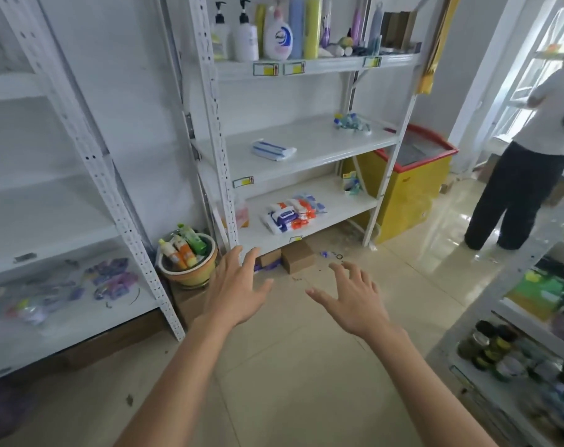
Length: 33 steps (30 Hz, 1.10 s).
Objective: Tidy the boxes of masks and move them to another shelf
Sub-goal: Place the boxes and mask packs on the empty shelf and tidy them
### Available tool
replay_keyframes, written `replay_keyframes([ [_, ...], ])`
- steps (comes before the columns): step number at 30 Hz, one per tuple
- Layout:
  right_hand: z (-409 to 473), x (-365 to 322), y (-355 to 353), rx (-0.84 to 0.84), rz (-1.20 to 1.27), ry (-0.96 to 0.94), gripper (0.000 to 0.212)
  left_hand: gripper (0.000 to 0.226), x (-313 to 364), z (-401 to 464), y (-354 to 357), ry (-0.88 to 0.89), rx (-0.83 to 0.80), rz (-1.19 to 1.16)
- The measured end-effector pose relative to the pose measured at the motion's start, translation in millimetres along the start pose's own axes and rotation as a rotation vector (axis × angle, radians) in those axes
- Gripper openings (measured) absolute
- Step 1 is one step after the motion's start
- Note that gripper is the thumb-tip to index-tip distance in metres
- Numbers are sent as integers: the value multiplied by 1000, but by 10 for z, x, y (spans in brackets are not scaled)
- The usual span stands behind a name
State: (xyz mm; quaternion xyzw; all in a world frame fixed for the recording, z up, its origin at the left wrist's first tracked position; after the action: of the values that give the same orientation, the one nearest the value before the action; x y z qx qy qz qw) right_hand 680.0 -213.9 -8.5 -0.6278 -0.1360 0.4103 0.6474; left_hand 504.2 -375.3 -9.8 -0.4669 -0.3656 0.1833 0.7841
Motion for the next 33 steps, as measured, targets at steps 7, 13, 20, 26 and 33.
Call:
replay_keyframes([
  [7,1205,-90,141,20,82,24,87,72,-149,1175,332,-13,-9,-19],
  [13,2163,62,207,36,148,67,82,73,15,2206,570,14,-13,-43],
  [20,3431,478,453,14,220,95,73,65,244,3376,1206,26,-38,-118],
  [26,4550,719,545,-6,257,65,67,60,384,4276,1603,-53,-44,-159],
  [33,5959,516,700,-74,206,-81,60,61,129,5062,1822,-185,-47,-183],
])
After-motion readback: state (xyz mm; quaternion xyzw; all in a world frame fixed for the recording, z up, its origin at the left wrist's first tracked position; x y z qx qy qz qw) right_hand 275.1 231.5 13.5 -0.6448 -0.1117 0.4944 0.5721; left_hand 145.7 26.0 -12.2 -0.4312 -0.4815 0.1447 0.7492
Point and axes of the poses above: each hand's wrist, its own z-axis towards the middle knuckle, its own y-axis out of the palm, x = y × z, the point moved 7 cm from there along z, towards the middle knuckle, and after that the axes turned 13 degrees about x, right-handed, at the moved point
